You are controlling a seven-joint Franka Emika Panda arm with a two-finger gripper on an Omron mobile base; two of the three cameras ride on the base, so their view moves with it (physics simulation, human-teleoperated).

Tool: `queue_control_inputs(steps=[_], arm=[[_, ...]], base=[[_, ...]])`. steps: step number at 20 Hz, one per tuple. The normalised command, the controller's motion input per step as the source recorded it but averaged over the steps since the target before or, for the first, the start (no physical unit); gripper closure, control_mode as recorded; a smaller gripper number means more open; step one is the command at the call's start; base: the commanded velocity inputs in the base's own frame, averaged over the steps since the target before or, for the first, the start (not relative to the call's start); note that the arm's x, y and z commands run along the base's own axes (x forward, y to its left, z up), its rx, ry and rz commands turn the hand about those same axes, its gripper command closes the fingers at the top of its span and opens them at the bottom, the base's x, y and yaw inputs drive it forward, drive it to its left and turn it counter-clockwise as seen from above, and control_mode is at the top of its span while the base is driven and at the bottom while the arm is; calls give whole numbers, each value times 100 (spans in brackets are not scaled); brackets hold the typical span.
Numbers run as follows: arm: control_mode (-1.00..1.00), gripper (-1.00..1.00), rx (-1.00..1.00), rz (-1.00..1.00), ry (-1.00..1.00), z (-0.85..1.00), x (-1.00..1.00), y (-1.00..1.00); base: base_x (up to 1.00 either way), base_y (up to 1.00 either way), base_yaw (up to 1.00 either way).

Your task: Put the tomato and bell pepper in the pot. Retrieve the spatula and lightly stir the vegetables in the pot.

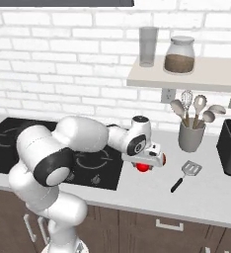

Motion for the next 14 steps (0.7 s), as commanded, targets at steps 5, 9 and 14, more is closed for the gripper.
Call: queue_control_inputs(steps=[5,9,14], arm=[[-100,100,-1,1,0,62,-18,100],[-100,100,0,8,0,49,0,100],[-100,100,1,14,0,42,1,100]], base=[[0,0,0],[0,0,0],[0,0,0]])
